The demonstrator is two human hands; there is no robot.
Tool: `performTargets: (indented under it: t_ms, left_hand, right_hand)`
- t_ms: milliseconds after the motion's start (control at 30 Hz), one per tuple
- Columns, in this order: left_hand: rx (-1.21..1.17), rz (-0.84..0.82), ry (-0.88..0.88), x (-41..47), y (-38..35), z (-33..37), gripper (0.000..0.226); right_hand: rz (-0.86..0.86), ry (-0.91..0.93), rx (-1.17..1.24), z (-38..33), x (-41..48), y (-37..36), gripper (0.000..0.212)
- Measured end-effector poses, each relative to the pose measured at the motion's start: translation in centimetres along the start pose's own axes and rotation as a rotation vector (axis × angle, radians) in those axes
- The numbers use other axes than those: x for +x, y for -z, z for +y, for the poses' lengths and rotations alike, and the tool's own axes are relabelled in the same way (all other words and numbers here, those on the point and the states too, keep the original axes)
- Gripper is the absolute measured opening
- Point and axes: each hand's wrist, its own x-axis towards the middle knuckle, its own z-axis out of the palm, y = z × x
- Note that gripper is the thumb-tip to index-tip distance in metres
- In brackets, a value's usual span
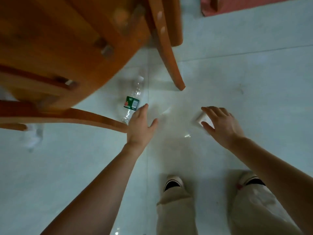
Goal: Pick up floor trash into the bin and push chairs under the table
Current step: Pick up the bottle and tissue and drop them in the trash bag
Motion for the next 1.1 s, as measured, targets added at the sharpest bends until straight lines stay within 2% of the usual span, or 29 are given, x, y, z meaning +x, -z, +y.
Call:
performTargets:
  t_ms: [133,333,500,633,767,867,1000,1100]
  left_hand:
    - [0.000,0.080,-0.066,1.9,-4.6,-3.7,0.063]
    - [-0.061,0.110,-0.138,1.7,-8.6,-5.9,0.057]
    - [-0.086,0.112,-0.141,1.6,-9.5,-6.2,0.056]
    - [-0.077,0.156,-0.156,2.1,-8.4,-6.3,0.056]
    - [0.003,0.264,-0.128,3.9,-6.4,-7.3,0.061]
    - [0.083,0.324,-0.055,6.1,-5.3,-9.0,0.072]
    - [0.125,0.185,0.146,9.1,-5.4,-10.7,0.091]
    - [0.109,0.068,0.208,10.2,-6.5,-11.5,0.098]
  right_hand:
    - [-0.022,-0.054,-0.093,4.0,1.7,-6.2,0.051]
    - [-0.058,-0.218,-0.189,5.6,2.7,-8.6,0.061]
    - [-0.088,-0.253,0.126,4.1,3.2,-9.2,0.051]
    - [-0.011,-0.305,0.371,2.0,3.6,-8.6,0.047]
    - [0.035,-0.226,0.528,-0.7,4.4,-7.8,0.037]
    - [0.019,-0.172,0.577,-2.4,5.6,-8.1,0.037]
    - [-0.007,-0.114,0.612,-4.0,8.0,-9.7,0.043]
    - [0.027,-0.117,0.676,-4.3,9.2,-11.3,0.043]
